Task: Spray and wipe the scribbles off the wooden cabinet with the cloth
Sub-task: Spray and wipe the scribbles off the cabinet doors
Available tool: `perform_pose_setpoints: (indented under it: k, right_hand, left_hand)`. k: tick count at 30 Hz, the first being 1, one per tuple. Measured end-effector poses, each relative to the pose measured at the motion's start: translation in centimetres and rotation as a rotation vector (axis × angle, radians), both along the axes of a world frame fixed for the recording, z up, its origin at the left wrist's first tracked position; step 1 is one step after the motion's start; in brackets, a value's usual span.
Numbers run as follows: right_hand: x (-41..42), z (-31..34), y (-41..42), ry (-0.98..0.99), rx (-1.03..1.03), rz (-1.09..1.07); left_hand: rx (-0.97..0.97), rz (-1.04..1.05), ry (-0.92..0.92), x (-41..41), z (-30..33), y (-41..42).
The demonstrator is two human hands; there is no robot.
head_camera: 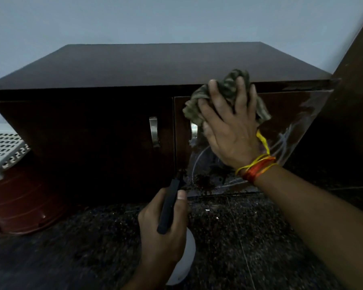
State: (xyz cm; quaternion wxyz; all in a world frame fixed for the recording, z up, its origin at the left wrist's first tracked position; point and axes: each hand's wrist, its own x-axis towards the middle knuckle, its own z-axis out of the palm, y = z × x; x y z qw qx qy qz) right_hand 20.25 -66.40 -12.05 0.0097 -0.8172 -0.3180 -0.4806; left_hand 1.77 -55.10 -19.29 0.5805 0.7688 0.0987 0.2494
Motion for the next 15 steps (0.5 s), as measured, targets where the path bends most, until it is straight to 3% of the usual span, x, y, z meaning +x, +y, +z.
perform_pose_setpoints:
  k: [8, 15]
  right_hand:
    - [0.3, 1.7, 2.0, -0.095, -0.308, 0.145]
    - [1.3, -0.6, -2.6, -0.053, -0.072, -0.044]
  left_hand:
    - [0.030, 0.012, -0.004, 0.3, 0.2, -0.1]
    - [0.017, -0.008, -0.018, 0.1, 0.3, 0.2]
